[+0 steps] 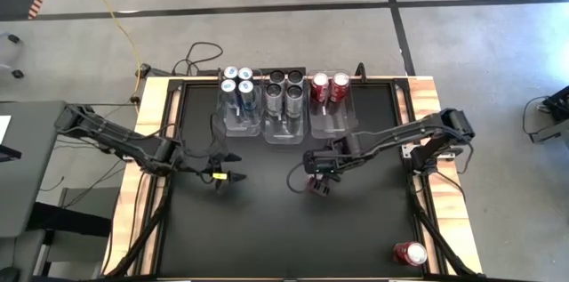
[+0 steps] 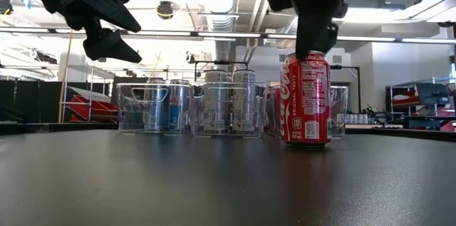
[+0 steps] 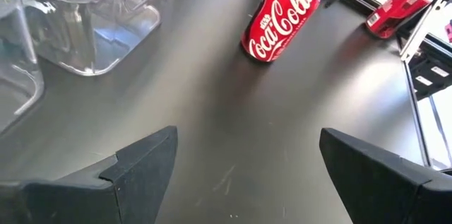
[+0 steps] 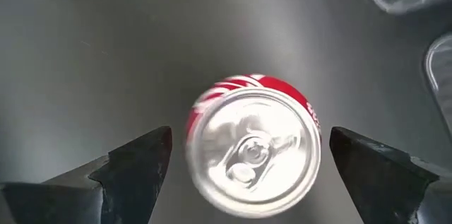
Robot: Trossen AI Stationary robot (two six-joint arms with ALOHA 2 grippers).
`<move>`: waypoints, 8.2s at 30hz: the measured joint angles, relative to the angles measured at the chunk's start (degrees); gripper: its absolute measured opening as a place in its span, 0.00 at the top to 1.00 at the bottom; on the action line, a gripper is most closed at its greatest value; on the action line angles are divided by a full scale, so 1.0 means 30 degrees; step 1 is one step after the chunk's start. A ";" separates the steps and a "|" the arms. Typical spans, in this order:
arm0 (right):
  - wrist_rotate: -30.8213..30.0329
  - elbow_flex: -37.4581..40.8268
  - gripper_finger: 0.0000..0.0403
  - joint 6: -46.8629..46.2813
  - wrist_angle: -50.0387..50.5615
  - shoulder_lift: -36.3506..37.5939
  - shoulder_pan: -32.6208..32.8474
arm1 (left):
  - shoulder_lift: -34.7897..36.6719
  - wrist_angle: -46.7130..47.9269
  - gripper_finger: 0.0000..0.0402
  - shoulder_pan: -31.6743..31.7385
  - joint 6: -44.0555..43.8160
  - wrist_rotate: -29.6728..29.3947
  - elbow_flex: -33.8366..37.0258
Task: Sort soda cans
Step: Put the top red soda can into the right transparent bin, then put the red soda can into the right transparent bin
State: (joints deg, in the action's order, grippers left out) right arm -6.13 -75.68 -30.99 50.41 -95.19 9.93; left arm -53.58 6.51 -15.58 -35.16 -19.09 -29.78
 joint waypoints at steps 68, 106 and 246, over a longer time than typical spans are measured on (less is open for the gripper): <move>0.1502 -0.2389 0.30 1.1281 -0.0009 -0.0857 -1.3019 | 0.0000 0.1205 0.15 0.0972 -0.2056 -0.0750 0.0000; 0.1604 -0.2180 0.11 0.8756 0.0023 0.2165 -1.4322 | 0.0007 0.1019 0.15 0.1970 -0.1520 0.0007 -0.0117; 1.9007 -0.1088 0.21 -0.6763 1.0060 -0.6143 -0.8183 | -0.0007 -0.0409 0.15 -0.0386 0.3400 0.2368 -0.0109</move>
State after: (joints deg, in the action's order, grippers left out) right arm 50.89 -78.94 -51.28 80.59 -113.62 -14.62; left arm -53.60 5.28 -16.74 -24.96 -11.99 -30.11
